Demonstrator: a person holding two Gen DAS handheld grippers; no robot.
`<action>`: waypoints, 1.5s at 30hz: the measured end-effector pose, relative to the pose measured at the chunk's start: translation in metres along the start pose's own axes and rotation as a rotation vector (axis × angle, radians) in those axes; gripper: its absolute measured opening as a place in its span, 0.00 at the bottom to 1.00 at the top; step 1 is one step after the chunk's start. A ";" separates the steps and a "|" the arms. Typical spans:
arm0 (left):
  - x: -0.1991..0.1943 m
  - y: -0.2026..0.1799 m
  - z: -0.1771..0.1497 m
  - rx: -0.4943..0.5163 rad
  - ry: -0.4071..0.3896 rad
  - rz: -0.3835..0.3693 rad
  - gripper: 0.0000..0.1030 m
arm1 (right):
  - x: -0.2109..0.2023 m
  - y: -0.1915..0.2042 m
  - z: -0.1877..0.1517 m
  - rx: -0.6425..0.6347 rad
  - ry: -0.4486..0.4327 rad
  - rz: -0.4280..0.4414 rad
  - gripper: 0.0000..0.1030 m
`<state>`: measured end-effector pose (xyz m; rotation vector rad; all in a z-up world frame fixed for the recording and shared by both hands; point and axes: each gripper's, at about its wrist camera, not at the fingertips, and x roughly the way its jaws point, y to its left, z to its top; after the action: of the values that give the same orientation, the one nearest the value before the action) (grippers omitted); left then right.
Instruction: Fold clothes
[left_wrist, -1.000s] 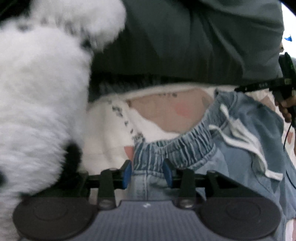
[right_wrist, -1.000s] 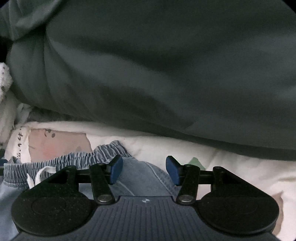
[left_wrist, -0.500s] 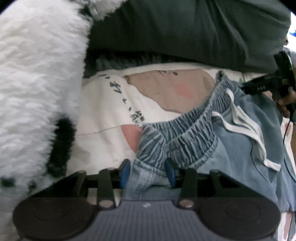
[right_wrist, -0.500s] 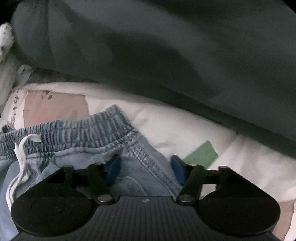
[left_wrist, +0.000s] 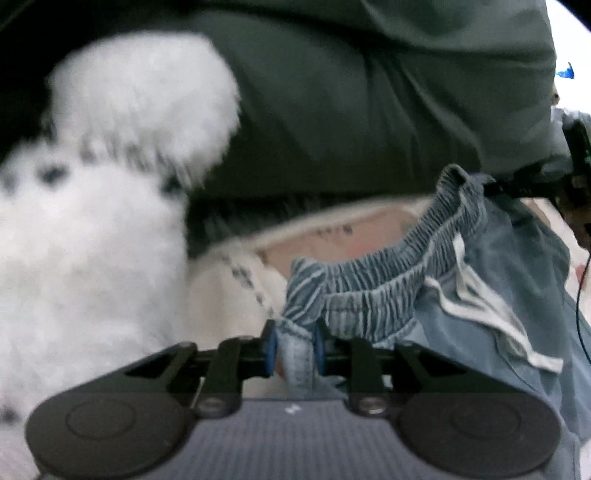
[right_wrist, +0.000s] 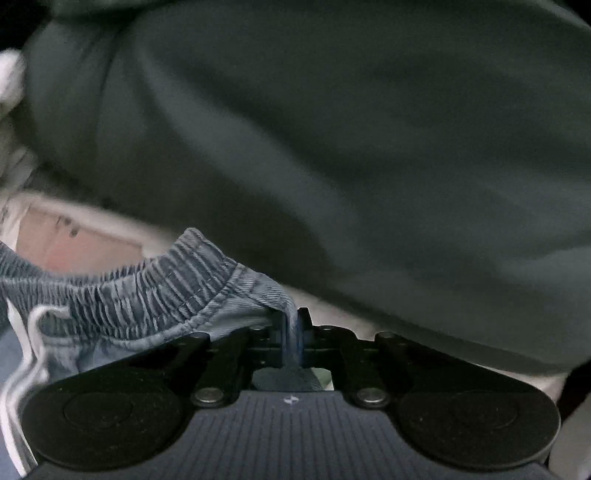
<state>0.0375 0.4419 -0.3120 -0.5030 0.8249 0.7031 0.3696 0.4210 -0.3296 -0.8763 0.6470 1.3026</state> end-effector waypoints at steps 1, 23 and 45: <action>0.000 0.000 0.003 0.002 -0.012 0.008 0.20 | 0.003 0.000 0.001 0.006 0.002 -0.006 0.03; 0.016 -0.005 0.003 0.026 0.052 0.081 0.34 | 0.018 -0.004 -0.001 0.073 0.044 -0.047 0.42; 0.038 -0.007 -0.013 0.097 0.132 0.119 0.03 | 0.047 0.035 -0.037 0.187 0.070 0.074 0.40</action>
<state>0.0545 0.4423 -0.3492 -0.4186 1.0141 0.7413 0.3461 0.4166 -0.3943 -0.7530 0.8490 1.2585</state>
